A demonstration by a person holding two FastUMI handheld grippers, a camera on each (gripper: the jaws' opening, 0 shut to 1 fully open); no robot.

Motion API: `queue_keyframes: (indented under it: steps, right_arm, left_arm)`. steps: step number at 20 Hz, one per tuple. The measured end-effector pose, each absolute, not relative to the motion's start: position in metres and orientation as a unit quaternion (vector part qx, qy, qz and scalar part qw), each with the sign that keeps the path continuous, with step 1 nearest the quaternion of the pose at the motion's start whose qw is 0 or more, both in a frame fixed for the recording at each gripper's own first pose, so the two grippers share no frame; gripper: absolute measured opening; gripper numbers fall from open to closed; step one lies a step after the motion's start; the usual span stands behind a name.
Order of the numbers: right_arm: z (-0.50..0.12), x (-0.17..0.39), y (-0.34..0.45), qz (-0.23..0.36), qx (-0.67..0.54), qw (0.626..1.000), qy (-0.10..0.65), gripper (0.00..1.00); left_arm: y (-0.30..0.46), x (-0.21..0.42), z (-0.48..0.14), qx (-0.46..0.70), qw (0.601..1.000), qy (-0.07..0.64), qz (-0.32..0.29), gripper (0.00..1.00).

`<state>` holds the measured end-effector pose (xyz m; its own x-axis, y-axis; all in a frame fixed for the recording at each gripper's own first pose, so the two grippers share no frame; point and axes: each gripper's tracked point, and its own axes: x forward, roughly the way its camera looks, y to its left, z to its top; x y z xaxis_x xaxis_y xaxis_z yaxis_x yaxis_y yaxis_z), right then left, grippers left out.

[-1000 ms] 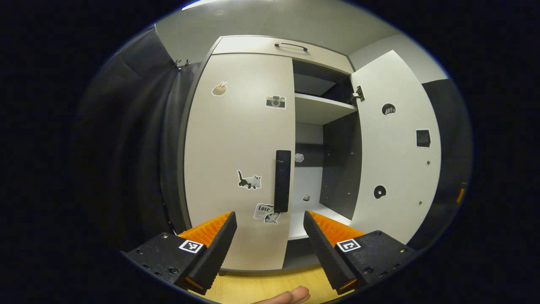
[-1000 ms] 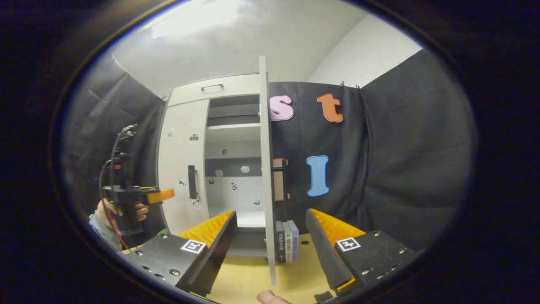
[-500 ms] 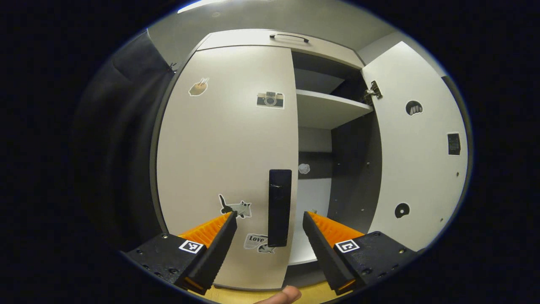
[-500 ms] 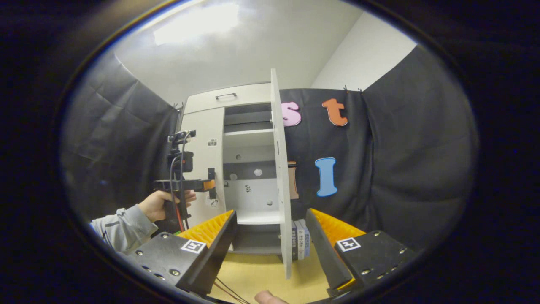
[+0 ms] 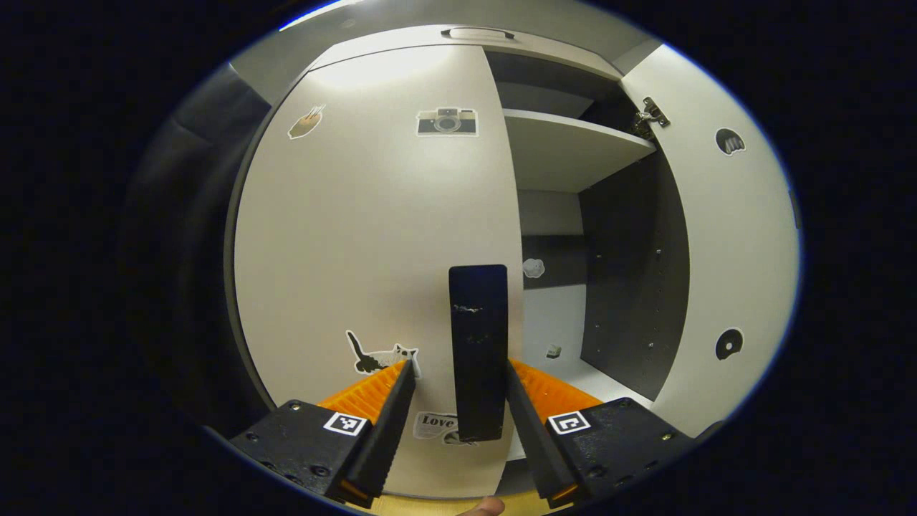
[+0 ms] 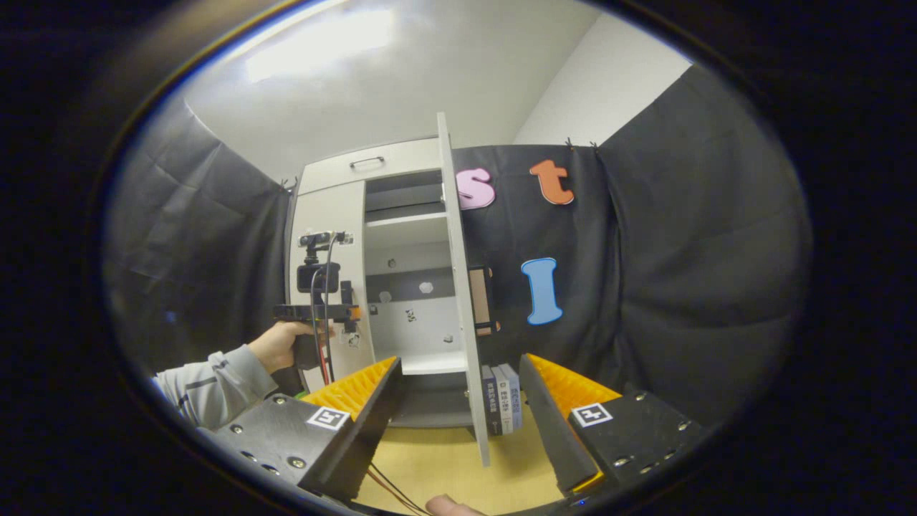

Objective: Open the right door of the double-door shoe cabinet with the right hand, and open the left door with the left hand.

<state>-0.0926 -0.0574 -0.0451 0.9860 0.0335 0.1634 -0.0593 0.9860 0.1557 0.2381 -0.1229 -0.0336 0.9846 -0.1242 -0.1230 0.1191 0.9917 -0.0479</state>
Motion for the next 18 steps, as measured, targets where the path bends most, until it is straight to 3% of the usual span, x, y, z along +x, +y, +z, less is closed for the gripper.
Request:
queue_keyframes:
  steps: [4, 6, 9, 18]
  right_arm:
    - [-0.049, -0.097, -0.064, 0.018, 0.090, 0.993, -0.081, 0.96]
    - [-0.050, -0.100, -0.066, 0.013, 0.089, 0.993, -0.081, 0.99]
    - [-0.053, -0.102, -0.067, 0.011, 0.087, 0.993, -0.081, 0.99]
    - [-0.052, -0.107, -0.064, 0.012, 0.085, 0.993, -0.085, 0.99]
  left_arm:
    - [-0.124, 0.245, -0.031, -0.019, 0.997, 0.056, -0.047, 0.73]
    - [-0.131, 0.244, -0.033, -0.015, 0.997, 0.063, -0.051, 0.65]
    - [-0.136, 0.244, -0.033, -0.006, 0.997, 0.067, -0.043, 0.34]
    - [-0.134, 0.235, -0.035, -0.012, 0.995, 0.077, -0.059, 0.25]
